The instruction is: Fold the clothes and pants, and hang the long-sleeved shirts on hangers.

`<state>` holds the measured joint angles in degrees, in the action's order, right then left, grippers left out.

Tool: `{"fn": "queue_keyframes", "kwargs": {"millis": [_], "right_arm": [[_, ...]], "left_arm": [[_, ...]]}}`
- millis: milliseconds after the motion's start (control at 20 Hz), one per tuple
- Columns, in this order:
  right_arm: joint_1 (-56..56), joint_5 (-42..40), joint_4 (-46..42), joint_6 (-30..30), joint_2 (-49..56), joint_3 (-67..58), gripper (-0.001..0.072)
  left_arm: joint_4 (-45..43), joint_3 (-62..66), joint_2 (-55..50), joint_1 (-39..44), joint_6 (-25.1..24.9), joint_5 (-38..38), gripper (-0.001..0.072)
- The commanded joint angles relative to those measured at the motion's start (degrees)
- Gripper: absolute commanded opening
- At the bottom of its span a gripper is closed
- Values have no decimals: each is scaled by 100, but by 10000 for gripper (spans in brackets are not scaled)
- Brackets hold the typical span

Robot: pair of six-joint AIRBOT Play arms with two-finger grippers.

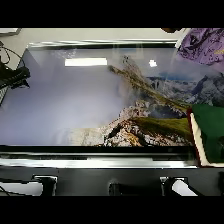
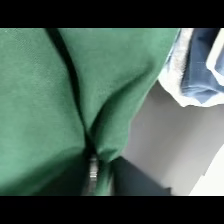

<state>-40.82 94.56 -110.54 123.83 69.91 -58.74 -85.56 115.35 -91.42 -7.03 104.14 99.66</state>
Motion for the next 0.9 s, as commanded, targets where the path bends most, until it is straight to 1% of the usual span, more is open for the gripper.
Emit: {"fn": "queue_keyframes", "kwargs": {"millis": [0, 50, 150, 200, 250, 300, 350, 400, 500, 550, 700, 850], "right_arm": [[-4, 118, -337, -68, -9, 114, 374], [-4, 98, -411, -195, -11, 74, 444], [-4, -170, -264, -393, -11, -258, 440], [-2, -450, 85, -516, -11, -564, 427], [-2, -813, 623, -702, -11, -876, 401], [9, -1233, 1370, -955, -11, -1182, 339], [101, -1709, 2251, -1252, -11, -1456, 225], [350, -2118, 2999, -1569, -9, -1657, 173], [1217, -2616, 3875, -2223, -11, -1827, 33], [1773, -2682, 3987, -2413, -9, -1832, 26], [3740, -2629, 3576, -2739, -9, -1832, 26], [5388, -2433, 3032, -2741, -9, -1832, 25]], "left_arm": [[0, -2, -2, -2, 0, -2, 19], [0, -2, -2, -2, 0, -2, 19], [0, -2, -2, -2, -2, -11, 20], [0, -2, -2, -2, -22, -20, 20], [2, -2, -2, -2, -20, -20, 20], [7, -2, 0, 4, -20, -22, 19], [33, -2, 2, 37, -35, -22, 19], [120, -2, 17, 96, -160, -28, 18], [173, -4, 92, 297, -402, -142, 17], [175, -31, 166, 422, -455, -236, 17], [175, -664, 750, 894, -791, -636, 18], [173, -1941, 1714, 1294, -748, -1143, 17]]}}
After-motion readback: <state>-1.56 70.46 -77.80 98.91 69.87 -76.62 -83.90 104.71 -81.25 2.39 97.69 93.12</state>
